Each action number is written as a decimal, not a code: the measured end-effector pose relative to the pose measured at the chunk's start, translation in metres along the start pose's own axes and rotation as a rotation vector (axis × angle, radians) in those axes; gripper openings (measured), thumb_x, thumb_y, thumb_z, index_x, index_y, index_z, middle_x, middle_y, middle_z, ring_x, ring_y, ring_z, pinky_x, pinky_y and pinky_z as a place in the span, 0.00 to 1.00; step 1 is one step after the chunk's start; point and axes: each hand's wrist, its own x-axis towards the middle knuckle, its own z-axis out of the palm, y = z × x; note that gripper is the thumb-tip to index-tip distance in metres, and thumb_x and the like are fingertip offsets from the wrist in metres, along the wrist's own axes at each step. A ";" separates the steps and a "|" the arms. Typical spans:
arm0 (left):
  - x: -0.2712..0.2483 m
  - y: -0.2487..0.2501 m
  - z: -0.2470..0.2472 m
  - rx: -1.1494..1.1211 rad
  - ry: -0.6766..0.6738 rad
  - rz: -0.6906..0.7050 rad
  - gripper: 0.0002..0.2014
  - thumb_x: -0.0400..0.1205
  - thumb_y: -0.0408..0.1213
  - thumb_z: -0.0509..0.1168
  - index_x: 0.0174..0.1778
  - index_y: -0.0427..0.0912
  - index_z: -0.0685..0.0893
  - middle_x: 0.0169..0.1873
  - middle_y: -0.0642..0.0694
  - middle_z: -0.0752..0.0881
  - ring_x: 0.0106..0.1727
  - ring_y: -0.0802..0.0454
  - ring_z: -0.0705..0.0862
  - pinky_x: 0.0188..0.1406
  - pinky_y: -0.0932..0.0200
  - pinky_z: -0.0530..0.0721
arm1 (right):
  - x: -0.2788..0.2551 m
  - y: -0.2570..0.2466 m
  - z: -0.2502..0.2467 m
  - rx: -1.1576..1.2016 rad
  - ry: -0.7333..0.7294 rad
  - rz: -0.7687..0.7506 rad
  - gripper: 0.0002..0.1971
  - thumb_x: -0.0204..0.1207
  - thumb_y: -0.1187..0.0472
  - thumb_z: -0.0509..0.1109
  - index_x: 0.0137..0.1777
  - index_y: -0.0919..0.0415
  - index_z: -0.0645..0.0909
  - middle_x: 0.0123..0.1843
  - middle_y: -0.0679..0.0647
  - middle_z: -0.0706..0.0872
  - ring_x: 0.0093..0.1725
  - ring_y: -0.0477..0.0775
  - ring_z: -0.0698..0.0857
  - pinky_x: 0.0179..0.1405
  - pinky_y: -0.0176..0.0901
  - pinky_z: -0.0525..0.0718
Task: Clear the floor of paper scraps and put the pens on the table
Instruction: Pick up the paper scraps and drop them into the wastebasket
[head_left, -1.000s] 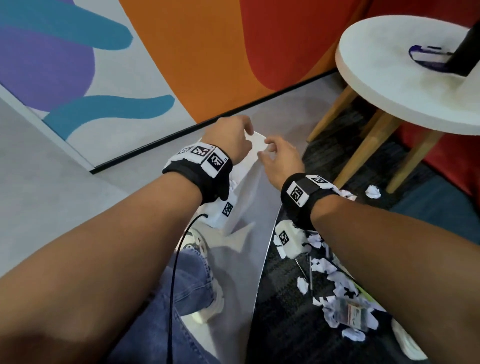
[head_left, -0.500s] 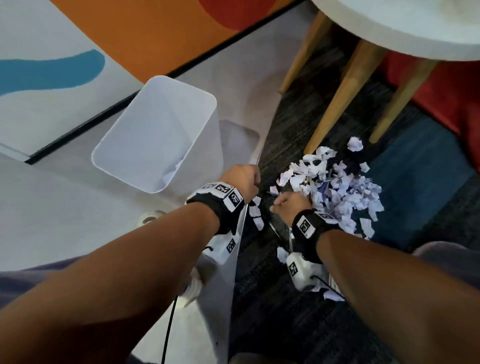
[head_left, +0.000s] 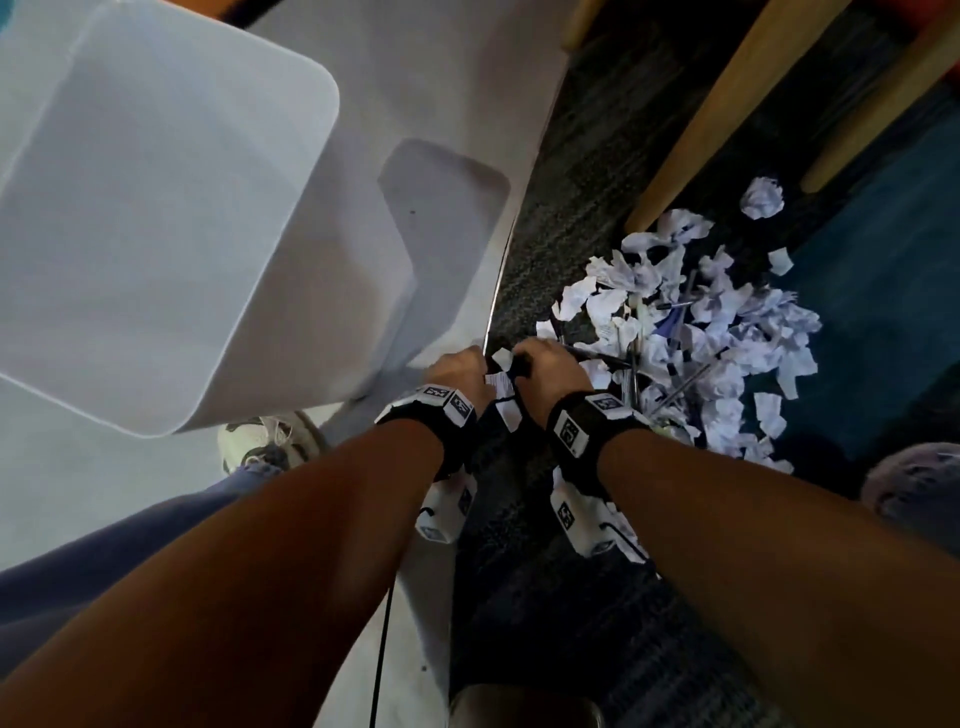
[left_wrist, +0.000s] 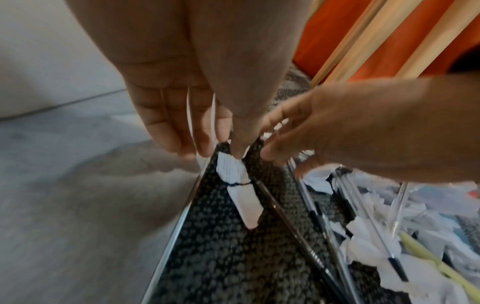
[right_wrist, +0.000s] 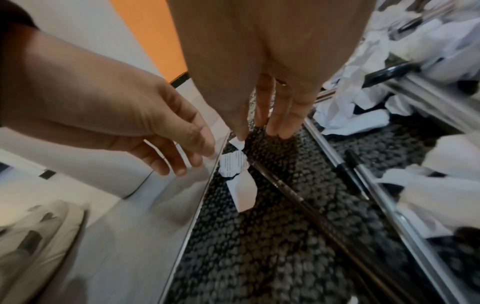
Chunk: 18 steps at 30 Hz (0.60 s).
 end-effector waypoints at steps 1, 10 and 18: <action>0.004 -0.001 0.007 -0.004 0.001 0.001 0.16 0.81 0.38 0.65 0.64 0.39 0.76 0.57 0.37 0.85 0.60 0.37 0.83 0.53 0.52 0.78 | 0.004 0.000 0.000 0.007 -0.015 -0.006 0.19 0.73 0.69 0.64 0.64 0.58 0.80 0.63 0.62 0.79 0.62 0.65 0.80 0.60 0.52 0.79; 0.034 0.003 0.027 -0.104 -0.069 -0.002 0.18 0.79 0.45 0.68 0.59 0.35 0.80 0.57 0.37 0.83 0.59 0.37 0.83 0.51 0.52 0.78 | 0.034 -0.004 -0.006 -0.266 -0.187 -0.170 0.15 0.79 0.59 0.64 0.65 0.59 0.79 0.64 0.63 0.76 0.62 0.67 0.79 0.61 0.52 0.76; 0.029 -0.001 0.027 -0.069 -0.039 0.006 0.03 0.77 0.37 0.69 0.43 0.43 0.82 0.51 0.41 0.86 0.55 0.41 0.84 0.55 0.51 0.81 | 0.013 0.011 -0.014 0.014 0.007 -0.034 0.07 0.78 0.61 0.67 0.50 0.61 0.84 0.53 0.60 0.85 0.54 0.62 0.83 0.49 0.45 0.77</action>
